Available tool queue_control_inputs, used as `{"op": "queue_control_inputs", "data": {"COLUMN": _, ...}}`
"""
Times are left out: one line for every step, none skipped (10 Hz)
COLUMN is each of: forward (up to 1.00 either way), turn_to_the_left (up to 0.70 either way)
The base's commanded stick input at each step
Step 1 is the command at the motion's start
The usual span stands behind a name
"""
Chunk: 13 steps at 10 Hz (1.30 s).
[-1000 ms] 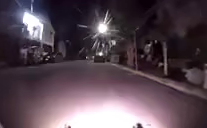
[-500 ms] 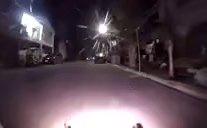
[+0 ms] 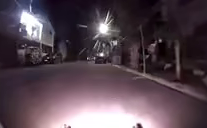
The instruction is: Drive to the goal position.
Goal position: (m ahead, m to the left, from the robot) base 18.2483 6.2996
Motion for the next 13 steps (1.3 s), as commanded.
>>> {"op": "queue_control_inputs", "data": {"forward": 0.60, "turn_to_the_left": 0.00}}
{"op": "queue_control_inputs", "data": {"forward": 0.60, "turn_to_the_left": 0.00}}
{"op": "queue_control_inputs", "data": {"forward": 0.60, "turn_to_the_left": 0.00}}
{"op": "queue_control_inputs", "data": {"forward": 0.60, "turn_to_the_left": 0.00}}
{"op": "queue_control_inputs", "data": {"forward": 0.60, "turn_to_the_left": 0.00}}
{"op": "queue_control_inputs", "data": {"forward": 0.60, "turn_to_the_left": 0.00}}
{"op": "queue_control_inputs", "data": {"forward": 0.60, "turn_to_the_left": 0.00}}
{"op": "queue_control_inputs", "data": {"forward": 0.60, "turn_to_the_left": 0.00}}
{"op": "queue_control_inputs", "data": {"forward": 0.60, "turn_to_the_left": 0.00}}
{"op": "queue_control_inputs", "data": {"forward": 0.60, "turn_to_the_left": 0.00}}
{"op": "queue_control_inputs", "data": {"forward": 0.60, "turn_to_the_left": 0.00}}
{"op": "queue_control_inputs", "data": {"forward": 0.60, "turn_to_the_left": 0.00}}
{"op": "queue_control_inputs", "data": {"forward": 0.60, "turn_to_the_left": 0.00}}
